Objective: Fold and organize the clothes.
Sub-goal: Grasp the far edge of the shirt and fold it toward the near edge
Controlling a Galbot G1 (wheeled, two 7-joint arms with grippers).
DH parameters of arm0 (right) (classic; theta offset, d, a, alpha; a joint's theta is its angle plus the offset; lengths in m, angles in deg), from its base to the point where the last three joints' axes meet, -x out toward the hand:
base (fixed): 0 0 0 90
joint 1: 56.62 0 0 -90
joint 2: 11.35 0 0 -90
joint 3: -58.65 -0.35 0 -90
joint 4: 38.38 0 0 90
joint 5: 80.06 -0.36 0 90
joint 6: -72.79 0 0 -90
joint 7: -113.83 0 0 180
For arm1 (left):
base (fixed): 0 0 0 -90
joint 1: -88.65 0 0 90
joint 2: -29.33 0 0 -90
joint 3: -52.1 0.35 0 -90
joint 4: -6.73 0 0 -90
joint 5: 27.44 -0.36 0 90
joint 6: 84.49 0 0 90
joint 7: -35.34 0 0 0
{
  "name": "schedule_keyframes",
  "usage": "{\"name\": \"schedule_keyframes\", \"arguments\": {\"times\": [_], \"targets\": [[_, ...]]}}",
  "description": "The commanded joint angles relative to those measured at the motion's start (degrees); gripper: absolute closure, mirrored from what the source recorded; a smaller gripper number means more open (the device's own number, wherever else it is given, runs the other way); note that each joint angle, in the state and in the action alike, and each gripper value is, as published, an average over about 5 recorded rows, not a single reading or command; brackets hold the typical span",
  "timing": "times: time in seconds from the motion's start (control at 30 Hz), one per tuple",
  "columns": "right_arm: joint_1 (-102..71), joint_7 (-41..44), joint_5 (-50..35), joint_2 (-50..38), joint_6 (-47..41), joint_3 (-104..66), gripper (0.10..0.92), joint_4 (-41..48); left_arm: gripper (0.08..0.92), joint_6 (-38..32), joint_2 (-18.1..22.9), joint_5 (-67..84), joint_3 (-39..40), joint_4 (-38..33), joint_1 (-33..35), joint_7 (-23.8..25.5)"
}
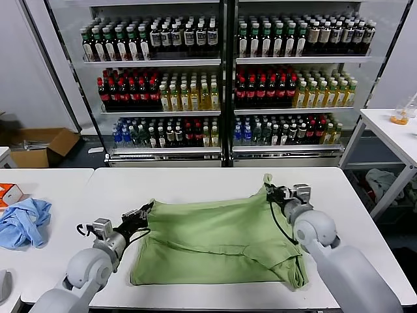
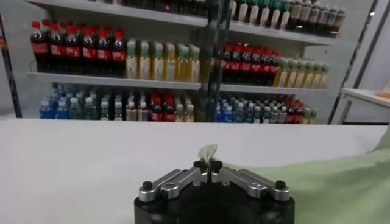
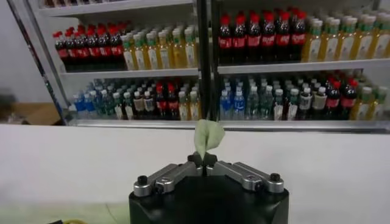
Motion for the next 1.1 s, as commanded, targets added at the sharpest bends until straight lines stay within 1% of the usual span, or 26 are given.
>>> {"name": "schedule_keyframes", "arguments": {"times": [0.03, 0.27, 0.5, 0.63, 0.8, 0.87, 0.97, 1.03, 1.1], "targets": [[-16.09, -0.84, -0.85, -5.33, -0.99, -9.28, 0.915, -15.62, 0.914, 0.18, -1.38, -0.51, -5.01, -10.65, 12.29, 0.26], [-27.13, -1.74, -1.24, -6.23, -1.4, -17.03, 0.915, -21.24, 0.914, 0.81, -2.12, -2.78, -6.11, -11.38, 16.38, 0.69], [-36.43, -2.48, 0.21, -4.76, -1.42, -21.12, 0.915, -24.68, 0.914, 1.85, -2.56, -4.65, -7.12, -11.07, 18.56, 1.13], [-38.62, -2.92, 1.53, -3.62, -1.41, -21.19, 0.915, -25.07, 0.914, 2.25, -2.62, -5.86, -6.91, -10.5, 18.91, 1.34], [-37.16, -3.71, 3.7, -2.05, -1.46, -18.77, 0.915, -22.95, 0.914, 2.47, -1.92, -8.45, -5.15, -9.22, 17.76, 1.41], [-36.16, -3.74, 5.06, -1.69, -1.48, -17.44, 0.903, -22.01, 0.914, 2.61, -1.57, -9.62, -4.51, -8.87, 17.27, 1.36], [-35.16, -3.52, 7.21, -1.39, -1.46, -15.94, 0.85, -21.34, 0.907, 2.32, -0.99, -11.74, -4.03, -8.77, 17.15, 0.8], [-34.97, -3.4, 7.96, -1.31, -1.43, -15.63, 0.798, -21.57, 0.874, 1.62, -0.49, -13.43, -4.17, -9.41, 17.74, 0.06], [-35.33, -3.34, 8.19, -1.37, -1.41, -15.93, 0.738, -22.28, 0.816, 0.61, 0.18, -15.01, -4.61, -10.65, 18.77, -1.29]]}}
